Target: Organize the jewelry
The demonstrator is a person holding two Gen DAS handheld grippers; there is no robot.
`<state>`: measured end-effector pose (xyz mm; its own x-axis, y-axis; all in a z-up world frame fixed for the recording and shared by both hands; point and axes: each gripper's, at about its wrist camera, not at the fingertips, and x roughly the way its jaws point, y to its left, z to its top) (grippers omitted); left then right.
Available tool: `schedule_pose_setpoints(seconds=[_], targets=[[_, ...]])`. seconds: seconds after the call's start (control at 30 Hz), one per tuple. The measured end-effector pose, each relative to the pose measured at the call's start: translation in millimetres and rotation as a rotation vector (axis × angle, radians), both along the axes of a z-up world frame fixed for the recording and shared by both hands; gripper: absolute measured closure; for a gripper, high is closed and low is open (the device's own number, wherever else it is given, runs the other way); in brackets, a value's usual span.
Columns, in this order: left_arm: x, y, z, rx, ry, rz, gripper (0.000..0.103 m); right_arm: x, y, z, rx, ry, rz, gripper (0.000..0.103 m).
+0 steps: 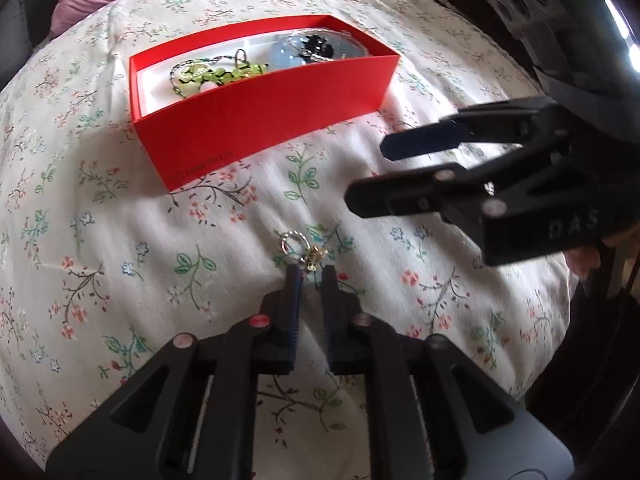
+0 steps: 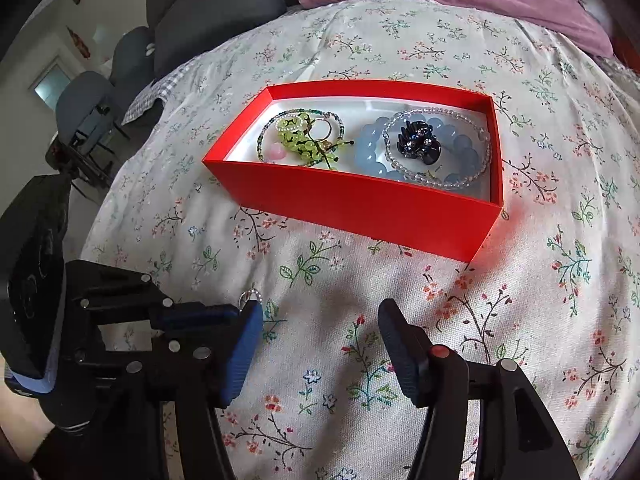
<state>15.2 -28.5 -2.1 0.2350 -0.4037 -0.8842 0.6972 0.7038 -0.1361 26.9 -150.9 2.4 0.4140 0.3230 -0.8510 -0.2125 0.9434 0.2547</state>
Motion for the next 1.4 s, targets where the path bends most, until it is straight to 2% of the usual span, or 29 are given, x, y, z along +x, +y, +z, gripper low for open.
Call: schedule_pose_setpoints(seconds=[0.03, 0.33, 0.4, 0.57, 0.6, 0.7, 0.8, 1.07, 1.2, 1.3, 1.4], targets=[[1, 1, 1, -0.003, 0.001, -0.001, 0.085, 0, 0, 0, -0.002, 0.000, 0.000, 0.042], [22, 16, 8, -0.031, -0.011, 0.094, 0.085, 4, -2, -3, 0.002, 0.016, -0.015, 0.042], [24, 16, 6, -0.040, 0.004, 0.094, 0.085, 4, -3, -3, 0.003, 0.016, -0.018, 0.042], [24, 0, -4, -0.002, 0.000, 0.044, 0.085, 3, -6, -3, 0.009, 0.022, -0.031, 0.042], [22, -4, -5, 0.003, -0.009, 0.026, 0.086, 3, -6, -3, 0.008, 0.022, -0.032, 0.042], [16, -11, -5, 0.014, -0.021, -0.012, 0.100, 2, -6, -3, 0.005, 0.023, -0.031, 0.042], [14, -11, -4, 0.010, -0.026, -0.014, 0.103, 1, -7, -3, 0.003, 0.024, -0.033, 0.042], [22, 16, 7, -0.013, -0.042, 0.103, 0.103, -4, -2, -3, 0.008, 0.016, -0.017, 0.042], [28, 32, 6, -0.039, -0.007, 0.151, 0.103, -8, 11, -5, -0.013, 0.008, 0.032, 0.042], [32, 36, 4, -0.024, 0.013, 0.170, 0.103, -11, 17, -2, -0.030, -0.026, 0.040, 0.046], [35, 37, 6, -0.034, 0.022, 0.183, 0.101, -5, 24, -3, -0.017, -0.034, 0.059, 0.065]])
